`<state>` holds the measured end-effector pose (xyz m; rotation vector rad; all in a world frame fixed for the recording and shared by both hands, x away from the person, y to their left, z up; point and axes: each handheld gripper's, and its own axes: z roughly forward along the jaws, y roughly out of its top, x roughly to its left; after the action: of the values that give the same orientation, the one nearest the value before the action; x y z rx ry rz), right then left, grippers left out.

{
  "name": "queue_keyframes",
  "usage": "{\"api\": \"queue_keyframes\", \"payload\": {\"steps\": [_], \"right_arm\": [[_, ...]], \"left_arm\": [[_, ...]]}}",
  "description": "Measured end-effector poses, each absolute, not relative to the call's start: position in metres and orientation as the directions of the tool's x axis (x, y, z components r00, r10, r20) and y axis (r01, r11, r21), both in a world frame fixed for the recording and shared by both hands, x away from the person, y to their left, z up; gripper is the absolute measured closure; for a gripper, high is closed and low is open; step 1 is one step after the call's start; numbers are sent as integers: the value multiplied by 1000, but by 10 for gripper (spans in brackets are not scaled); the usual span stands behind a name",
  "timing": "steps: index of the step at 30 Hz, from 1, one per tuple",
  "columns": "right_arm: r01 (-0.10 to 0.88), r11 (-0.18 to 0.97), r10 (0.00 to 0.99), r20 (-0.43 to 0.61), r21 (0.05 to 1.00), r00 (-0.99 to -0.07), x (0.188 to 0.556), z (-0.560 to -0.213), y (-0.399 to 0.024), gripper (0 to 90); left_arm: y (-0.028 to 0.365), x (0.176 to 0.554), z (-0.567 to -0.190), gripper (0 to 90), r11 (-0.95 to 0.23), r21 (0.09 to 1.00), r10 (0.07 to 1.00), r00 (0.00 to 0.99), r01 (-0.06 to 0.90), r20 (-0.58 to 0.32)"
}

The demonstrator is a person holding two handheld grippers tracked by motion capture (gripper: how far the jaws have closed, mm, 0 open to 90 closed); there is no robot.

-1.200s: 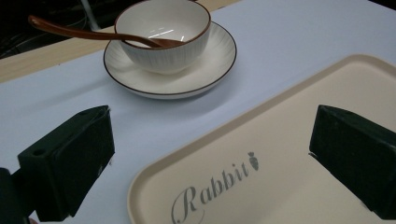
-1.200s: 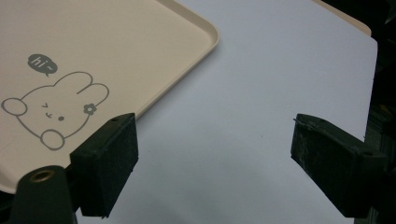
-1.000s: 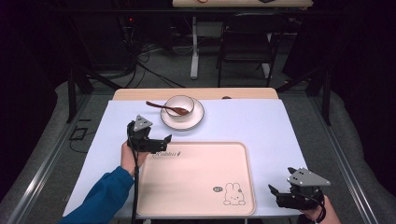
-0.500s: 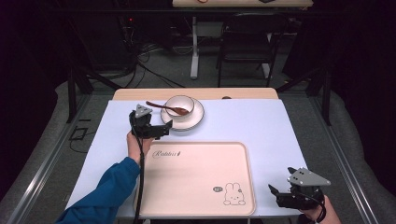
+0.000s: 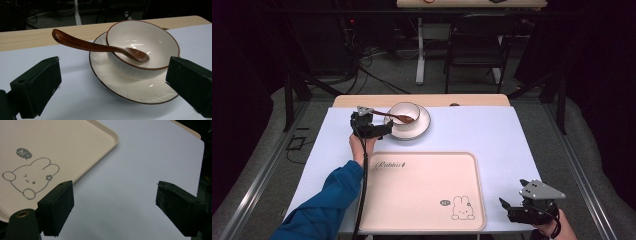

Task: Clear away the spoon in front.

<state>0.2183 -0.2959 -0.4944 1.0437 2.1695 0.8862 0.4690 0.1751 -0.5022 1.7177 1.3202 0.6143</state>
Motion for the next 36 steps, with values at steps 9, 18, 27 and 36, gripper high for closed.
{"api": "queue_keyframes", "payload": {"steps": [9,18,27,36], "right_arm": [[449,473,823,-199,758,-532,218,-494,-296,143],[448,475,823,-201,758,-532,218,-494,-296,143],[449,476,822,-201,756,-532,219,-495,-296,143],[449,476,823,-203,756,-530,219,-495,-296,143]], "left_arm": [[182,480,-503,145,-23,875,952,277,484,-128],[190,492,-511,220,15,868,960,237,496,-152],[185,494,-511,350,28,875,950,258,483,-173],[186,497,-512,449,67,879,947,248,472,-206]]}}
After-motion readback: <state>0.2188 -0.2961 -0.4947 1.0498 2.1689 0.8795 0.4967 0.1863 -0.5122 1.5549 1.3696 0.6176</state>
